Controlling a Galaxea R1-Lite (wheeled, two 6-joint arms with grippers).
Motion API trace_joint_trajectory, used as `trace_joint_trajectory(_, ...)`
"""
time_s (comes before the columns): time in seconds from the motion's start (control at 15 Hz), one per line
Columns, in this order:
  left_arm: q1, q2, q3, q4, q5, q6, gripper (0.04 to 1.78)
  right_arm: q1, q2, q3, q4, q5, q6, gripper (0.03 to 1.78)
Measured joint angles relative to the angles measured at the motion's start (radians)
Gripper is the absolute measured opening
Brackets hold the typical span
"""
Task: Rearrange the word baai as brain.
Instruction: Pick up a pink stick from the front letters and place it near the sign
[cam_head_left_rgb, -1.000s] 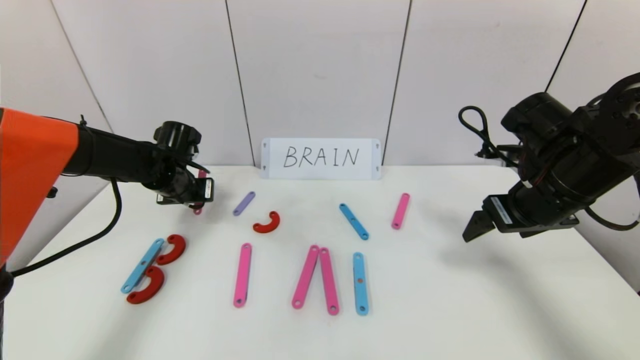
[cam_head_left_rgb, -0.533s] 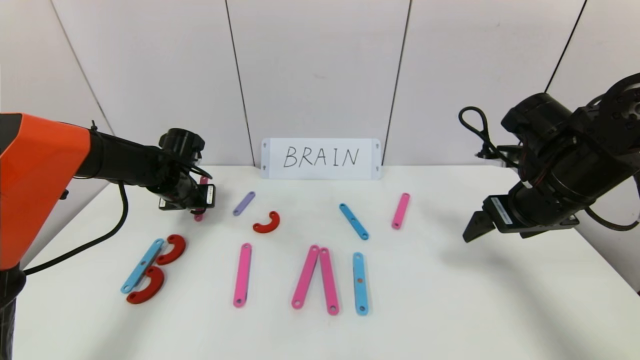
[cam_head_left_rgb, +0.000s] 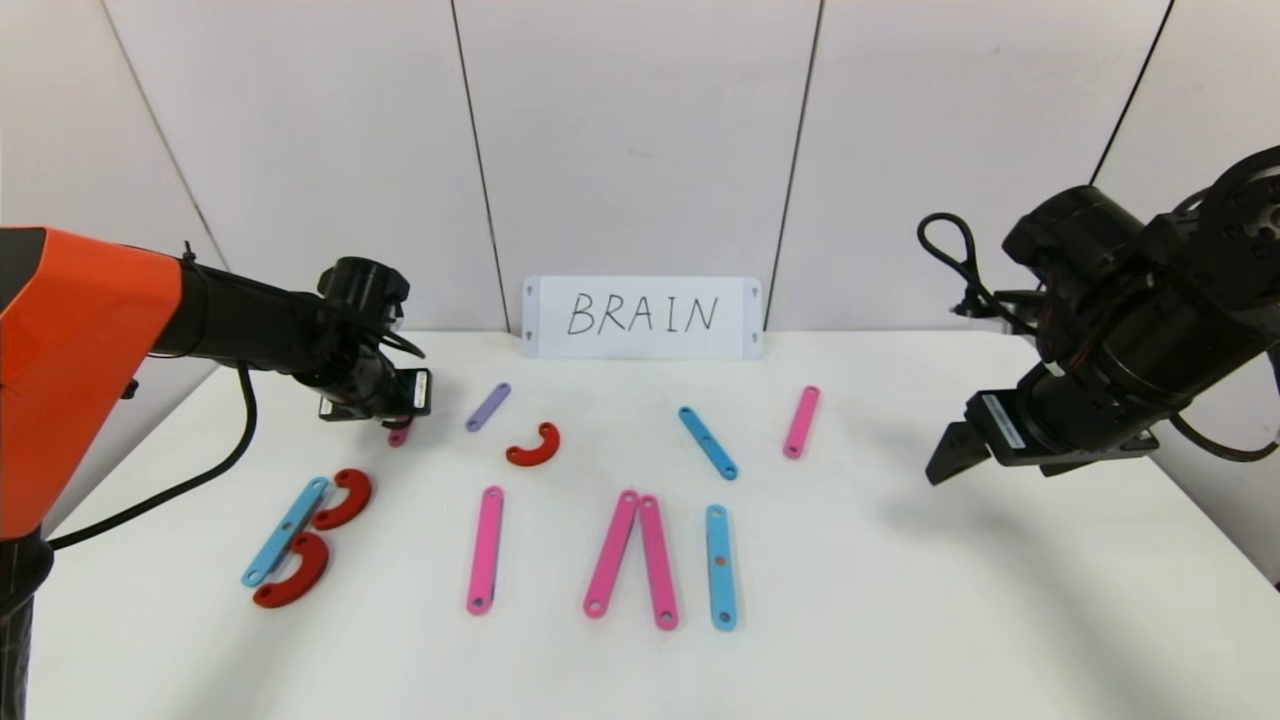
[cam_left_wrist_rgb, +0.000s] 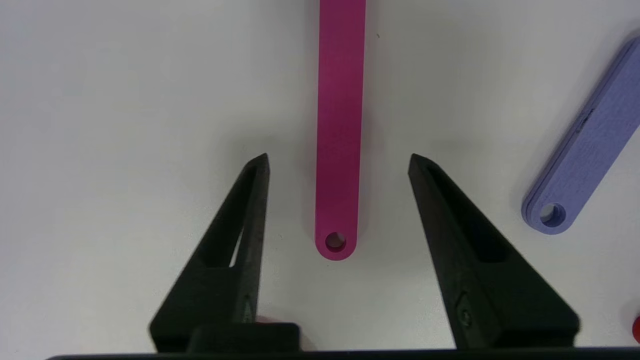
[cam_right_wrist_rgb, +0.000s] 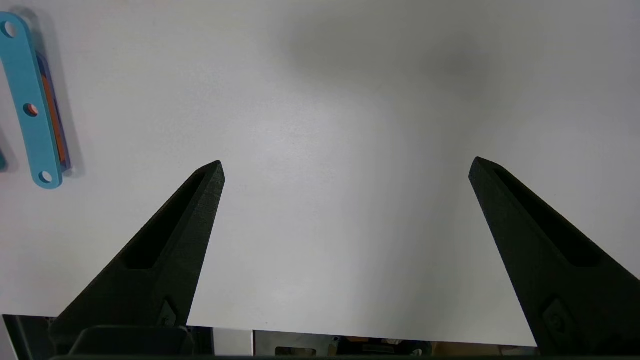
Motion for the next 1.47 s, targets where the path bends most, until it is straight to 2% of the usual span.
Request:
trace_joint_trajectory(0.2, -0.013, -0.012, -0.001, 0.004, -0.001, -0.036, 1.53, 0.000, 0.000, 0.000, 0.000, 0.000, 0.000, 1.71)
trace_joint_trajectory(0.4, -0.051, -0.069, -0.001, 0.069, -0.016, -0.106, 1.73, 0.000, -0.002, 0.000, 0.000, 0.000, 0.000, 1.71)
trace_joint_trajectory(0.67, -0.129, -0.176, 0.013, 0.260, -0.047, -0.181, 1.74, -0.002, -0.006, 0.000, 0.000, 0.000, 0.000, 1.71)
trace_joint_trajectory(0.87, -0.187, -0.231, 0.045, 0.340, -0.048, -0.222, 1.74, -0.010, -0.019, -0.002, 0.000, 0.000, 0.000, 1.71)
trace_joint_trajectory(1.2, -0.302, -0.297, 0.201, 0.348, -0.047, -0.307, 1.74, -0.012, -0.042, -0.001, 0.000, 0.000, 0.000, 1.71)
trace_joint_trajectory(1.47, -0.351, -0.311, 0.260, 0.340, -0.043, -0.323, 1.74, -0.014, -0.063, 0.002, 0.000, 0.002, 0.000, 1.71)
